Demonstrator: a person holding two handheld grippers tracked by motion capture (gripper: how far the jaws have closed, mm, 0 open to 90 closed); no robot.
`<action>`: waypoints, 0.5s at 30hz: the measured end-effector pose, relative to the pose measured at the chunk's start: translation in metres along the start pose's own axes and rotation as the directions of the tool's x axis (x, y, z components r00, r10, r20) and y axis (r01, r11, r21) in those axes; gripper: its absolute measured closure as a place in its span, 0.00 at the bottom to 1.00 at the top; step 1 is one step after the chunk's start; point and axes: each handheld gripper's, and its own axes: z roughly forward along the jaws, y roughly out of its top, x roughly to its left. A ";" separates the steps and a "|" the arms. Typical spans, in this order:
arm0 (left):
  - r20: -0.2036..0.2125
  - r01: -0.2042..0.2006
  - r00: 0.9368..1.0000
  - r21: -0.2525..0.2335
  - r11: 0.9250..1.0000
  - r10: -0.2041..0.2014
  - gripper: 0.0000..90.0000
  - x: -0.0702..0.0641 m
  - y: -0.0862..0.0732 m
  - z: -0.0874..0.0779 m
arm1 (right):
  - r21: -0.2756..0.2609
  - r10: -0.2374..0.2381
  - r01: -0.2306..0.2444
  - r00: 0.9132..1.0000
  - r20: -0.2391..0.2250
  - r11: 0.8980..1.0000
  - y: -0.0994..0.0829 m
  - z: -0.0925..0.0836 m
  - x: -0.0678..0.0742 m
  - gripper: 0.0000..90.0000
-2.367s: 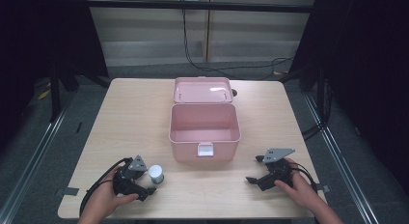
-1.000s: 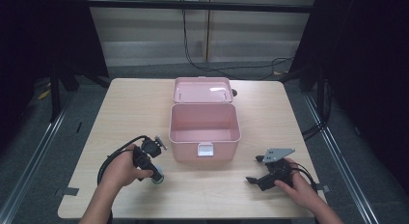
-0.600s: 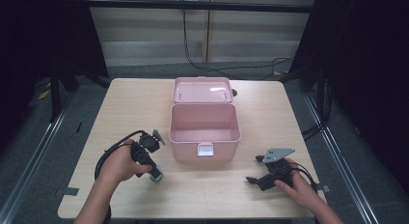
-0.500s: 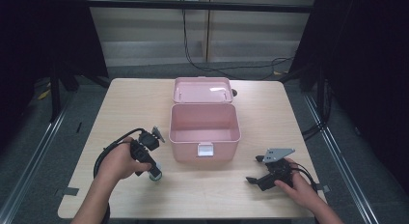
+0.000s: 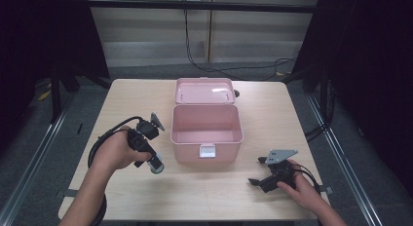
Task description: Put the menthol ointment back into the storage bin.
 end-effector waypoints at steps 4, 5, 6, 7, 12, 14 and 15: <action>-0.007 0.000 1.000 -0.004 1.000 0.000 0.56 -0.002 0.004 -0.011 | 0.000 0.001 -0.001 1.000 0.000 1.000 0.000 0.000 0.000 0.11; -0.005 -0.001 1.000 -0.005 1.000 0.001 0.56 -0.002 0.005 -0.014 | 0.001 0.002 -0.002 1.000 0.000 1.000 0.000 0.000 0.000 0.11; -0.008 -0.001 1.000 -0.004 1.000 0.001 0.56 -0.004 0.007 -0.016 | 0.000 0.001 -0.001 1.000 0.001 1.000 0.000 0.000 0.000 0.11; -0.007 -0.003 1.000 -0.003 1.000 0.003 0.56 -0.004 0.008 -0.019 | 0.000 0.001 -0.001 1.000 0.000 1.000 0.000 0.000 0.000 0.11; -0.010 -0.003 1.000 -0.007 1.000 0.003 0.56 -0.008 0.015 -0.030 | 0.001 0.001 -0.001 1.000 0.000 1.000 0.000 0.000 0.000 0.11; -0.005 -0.002 1.000 -0.010 1.000 0.002 0.56 -0.009 0.018 -0.035 | 0.000 0.001 -0.001 1.000 0.000 1.000 0.000 0.000 0.000 0.11; -0.001 0.002 1.000 -0.015 1.000 -0.002 0.56 -0.010 0.020 -0.037 | 0.001 0.002 -0.002 1.000 0.000 1.000 0.000 0.000 0.000 0.11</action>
